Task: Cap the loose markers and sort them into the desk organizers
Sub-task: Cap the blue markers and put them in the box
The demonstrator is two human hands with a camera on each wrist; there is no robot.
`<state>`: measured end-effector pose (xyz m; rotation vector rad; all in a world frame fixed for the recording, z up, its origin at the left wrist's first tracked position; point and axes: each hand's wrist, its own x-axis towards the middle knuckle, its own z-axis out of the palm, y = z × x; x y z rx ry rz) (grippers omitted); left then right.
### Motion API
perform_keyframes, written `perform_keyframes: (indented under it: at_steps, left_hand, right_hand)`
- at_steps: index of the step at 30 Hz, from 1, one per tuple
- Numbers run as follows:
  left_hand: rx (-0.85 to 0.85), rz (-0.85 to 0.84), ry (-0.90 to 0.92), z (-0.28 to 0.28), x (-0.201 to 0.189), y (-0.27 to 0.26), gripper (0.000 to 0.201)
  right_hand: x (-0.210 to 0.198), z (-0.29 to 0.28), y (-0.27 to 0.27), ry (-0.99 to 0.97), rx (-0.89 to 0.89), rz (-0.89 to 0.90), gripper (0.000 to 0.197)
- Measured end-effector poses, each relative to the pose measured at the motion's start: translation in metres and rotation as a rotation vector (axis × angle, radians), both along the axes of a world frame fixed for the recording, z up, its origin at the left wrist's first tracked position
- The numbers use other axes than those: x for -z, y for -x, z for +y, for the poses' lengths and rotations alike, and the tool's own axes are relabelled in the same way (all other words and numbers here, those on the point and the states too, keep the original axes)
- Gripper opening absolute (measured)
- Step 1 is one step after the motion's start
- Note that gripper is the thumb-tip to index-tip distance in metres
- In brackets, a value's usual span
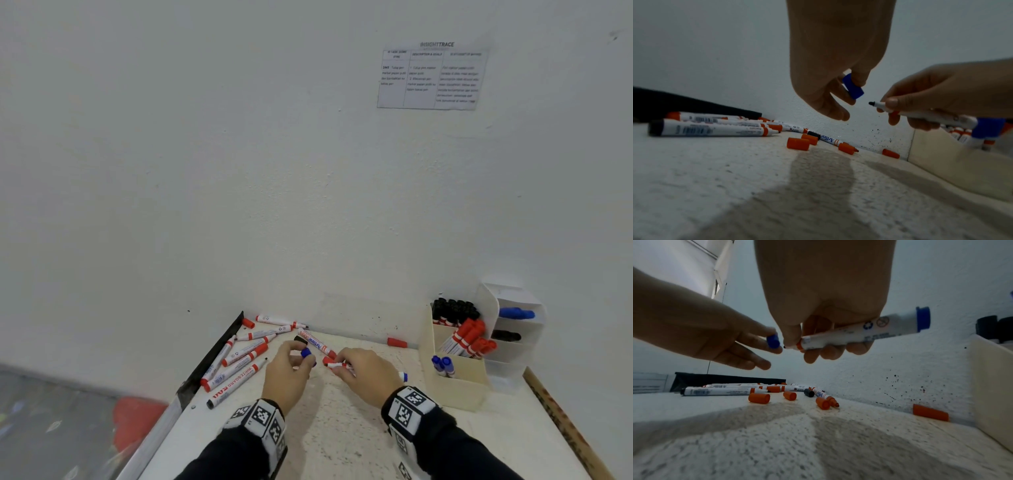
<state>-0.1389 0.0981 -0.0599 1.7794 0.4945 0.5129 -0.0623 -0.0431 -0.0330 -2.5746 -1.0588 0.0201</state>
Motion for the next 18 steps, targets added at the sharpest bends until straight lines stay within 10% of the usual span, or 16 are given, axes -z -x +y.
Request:
perform_keyframes:
  at_steps: [18]
  left_hand:
    - [0.212,0.132,0.424,-0.03,-0.015,0.007,0.006]
  right_hand:
    - [0.004,-0.028,0.011,-0.108,-0.063,0.102,0.031]
